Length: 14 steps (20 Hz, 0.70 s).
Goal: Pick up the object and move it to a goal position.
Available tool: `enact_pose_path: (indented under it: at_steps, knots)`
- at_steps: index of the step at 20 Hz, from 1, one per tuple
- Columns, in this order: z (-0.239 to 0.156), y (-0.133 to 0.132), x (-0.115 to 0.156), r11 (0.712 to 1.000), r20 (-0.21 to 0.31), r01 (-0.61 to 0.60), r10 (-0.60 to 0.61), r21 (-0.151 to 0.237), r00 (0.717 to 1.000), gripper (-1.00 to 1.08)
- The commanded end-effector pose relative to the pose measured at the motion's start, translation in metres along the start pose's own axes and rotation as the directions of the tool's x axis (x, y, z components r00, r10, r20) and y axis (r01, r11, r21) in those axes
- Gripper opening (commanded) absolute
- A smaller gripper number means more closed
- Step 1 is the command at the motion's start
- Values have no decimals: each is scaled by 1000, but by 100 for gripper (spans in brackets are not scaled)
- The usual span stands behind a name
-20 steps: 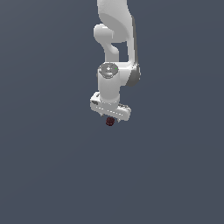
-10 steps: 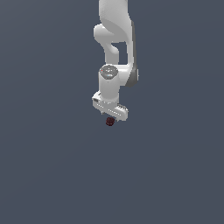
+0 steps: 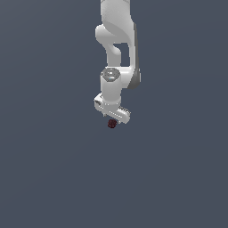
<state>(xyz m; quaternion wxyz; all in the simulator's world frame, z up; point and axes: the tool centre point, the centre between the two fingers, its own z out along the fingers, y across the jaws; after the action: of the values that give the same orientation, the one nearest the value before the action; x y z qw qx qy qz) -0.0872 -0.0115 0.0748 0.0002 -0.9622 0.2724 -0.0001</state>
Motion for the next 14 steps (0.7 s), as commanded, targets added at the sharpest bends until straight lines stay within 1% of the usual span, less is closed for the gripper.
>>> enact_pose_path:
  at_steps: [1,8,14]
  knots:
    - [7,0,-1,1000,1,0,0,0,1000,100]
    - [37,1,-1,1000,0,-4,4,-1,1000,100]
    - [46,1,-1,1000,0,-5,5,0,1000,100]
